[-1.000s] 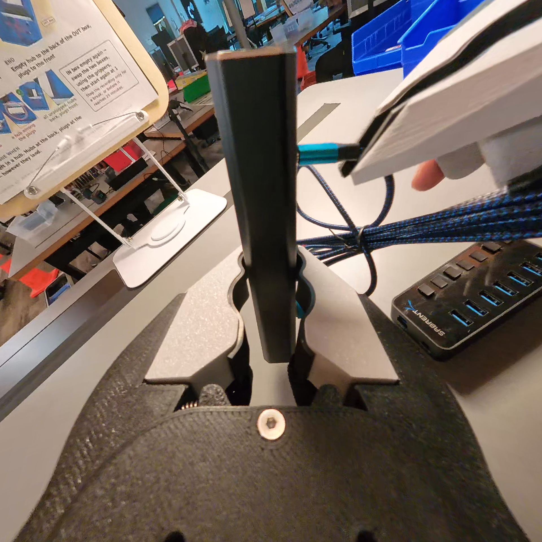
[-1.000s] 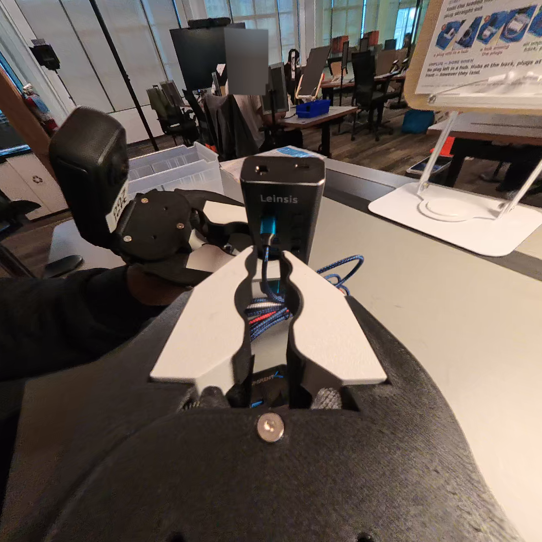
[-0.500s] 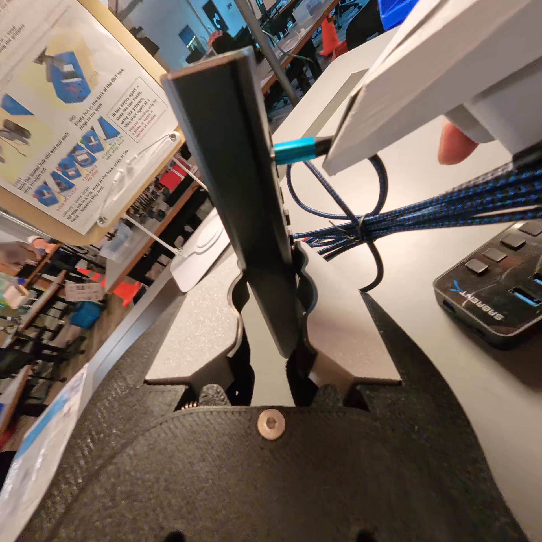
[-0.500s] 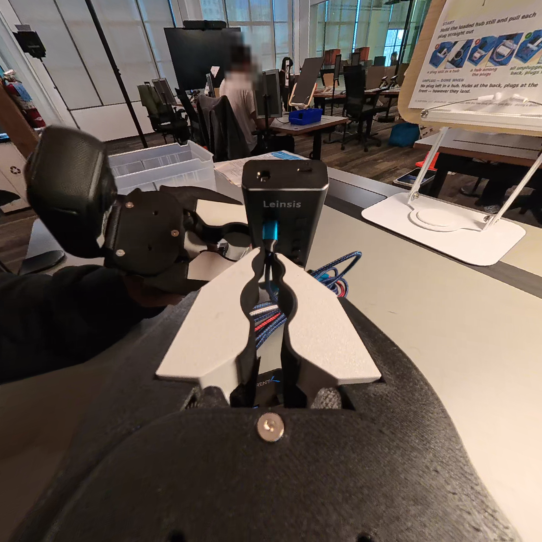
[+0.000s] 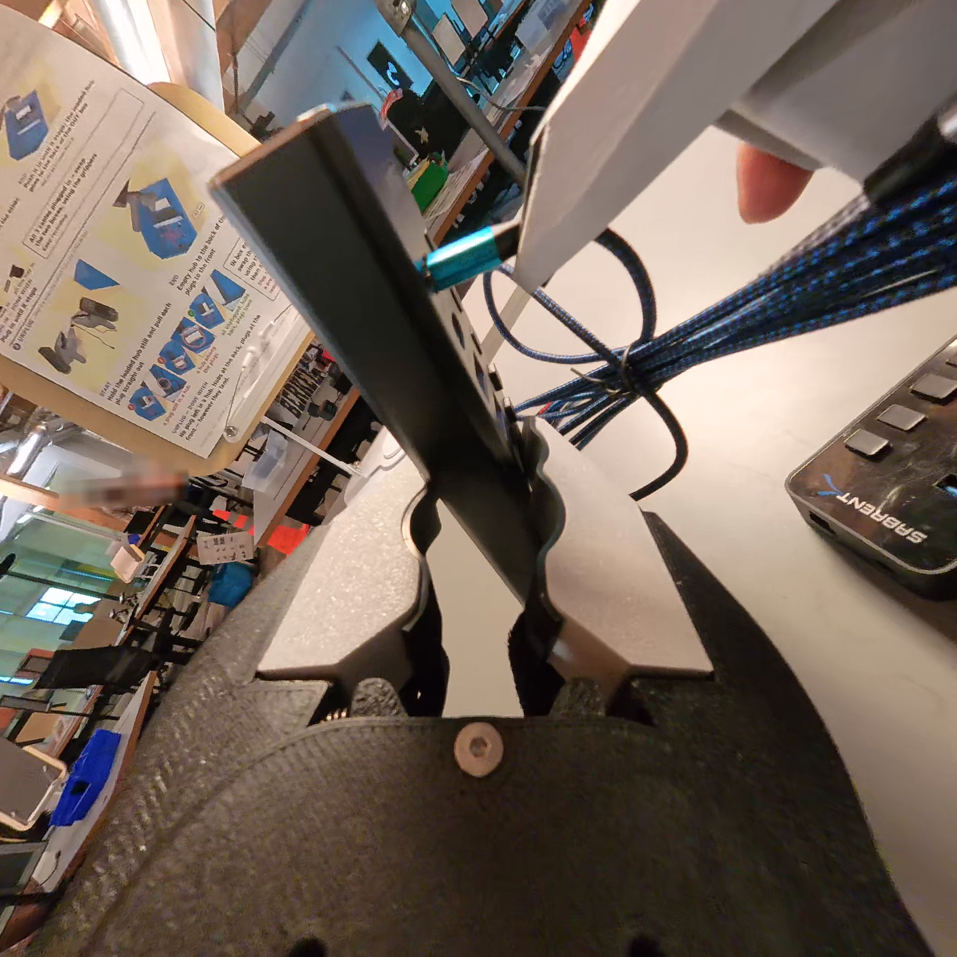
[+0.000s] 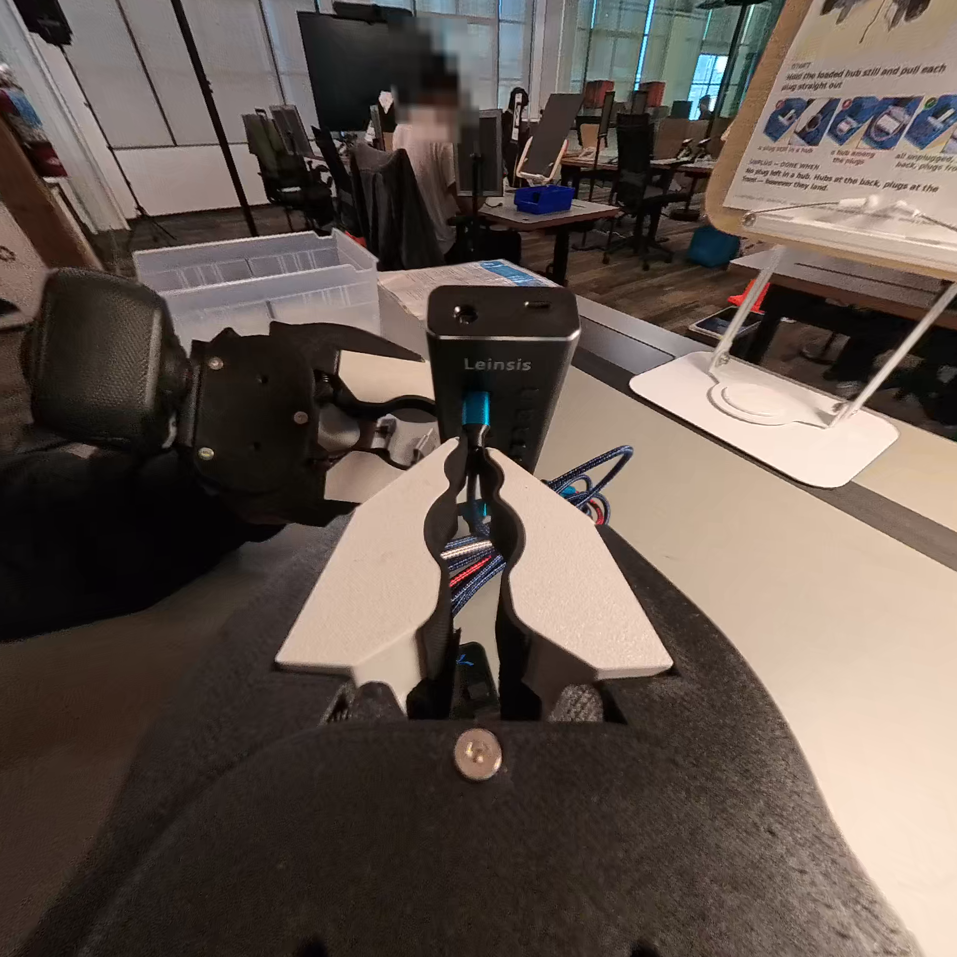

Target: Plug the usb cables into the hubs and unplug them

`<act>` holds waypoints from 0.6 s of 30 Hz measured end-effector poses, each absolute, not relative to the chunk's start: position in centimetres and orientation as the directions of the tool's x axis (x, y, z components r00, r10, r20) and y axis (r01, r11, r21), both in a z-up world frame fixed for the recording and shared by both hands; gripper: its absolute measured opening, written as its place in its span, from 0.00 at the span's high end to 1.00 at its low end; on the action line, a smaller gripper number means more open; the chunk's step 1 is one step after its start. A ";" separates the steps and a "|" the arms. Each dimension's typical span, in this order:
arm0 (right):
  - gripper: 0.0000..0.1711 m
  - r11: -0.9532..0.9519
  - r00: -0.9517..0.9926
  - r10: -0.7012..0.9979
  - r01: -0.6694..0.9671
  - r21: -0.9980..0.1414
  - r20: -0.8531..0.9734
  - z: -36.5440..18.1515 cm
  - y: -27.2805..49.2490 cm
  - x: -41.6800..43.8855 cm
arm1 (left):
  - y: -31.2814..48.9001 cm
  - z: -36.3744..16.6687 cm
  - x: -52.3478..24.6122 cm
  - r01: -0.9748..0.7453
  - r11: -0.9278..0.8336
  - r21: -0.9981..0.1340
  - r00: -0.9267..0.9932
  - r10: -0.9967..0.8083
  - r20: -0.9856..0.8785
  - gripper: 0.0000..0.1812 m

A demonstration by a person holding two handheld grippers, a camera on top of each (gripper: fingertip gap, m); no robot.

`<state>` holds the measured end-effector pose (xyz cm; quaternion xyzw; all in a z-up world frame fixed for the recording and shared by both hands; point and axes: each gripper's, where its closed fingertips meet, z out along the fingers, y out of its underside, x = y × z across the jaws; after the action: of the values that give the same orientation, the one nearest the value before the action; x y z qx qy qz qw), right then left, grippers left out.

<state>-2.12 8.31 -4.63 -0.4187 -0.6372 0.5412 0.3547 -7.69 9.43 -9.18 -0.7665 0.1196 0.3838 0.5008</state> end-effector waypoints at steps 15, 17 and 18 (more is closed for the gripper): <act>1.00 0.048 -0.373 0.928 0.159 -0.986 -0.014 -4.5 8.3 -2.6 | 9.2 -8.9 -8.1 -0.587 -0.500 -0.637 0.619 0.230 -0.751 0.80; 0.99 0.032 -0.379 0.925 0.161 -0.986 -0.032 -4.4 8.3 -2.6 | 9.2 -8.8 -8.1 -0.583 -0.502 -0.638 0.619 0.235 -0.750 0.80; 0.99 0.033 -0.374 0.927 0.157 -0.987 -0.028 -4.4 8.3 -2.7 | 9.3 -8.8 -8.1 -0.579 -0.500 -0.644 0.623 0.237 -0.745 0.80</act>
<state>-2.70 8.32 -4.36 -0.4332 -0.6257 0.5437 0.3538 -8.13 9.28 -8.79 -0.7578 0.1127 0.4193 0.4870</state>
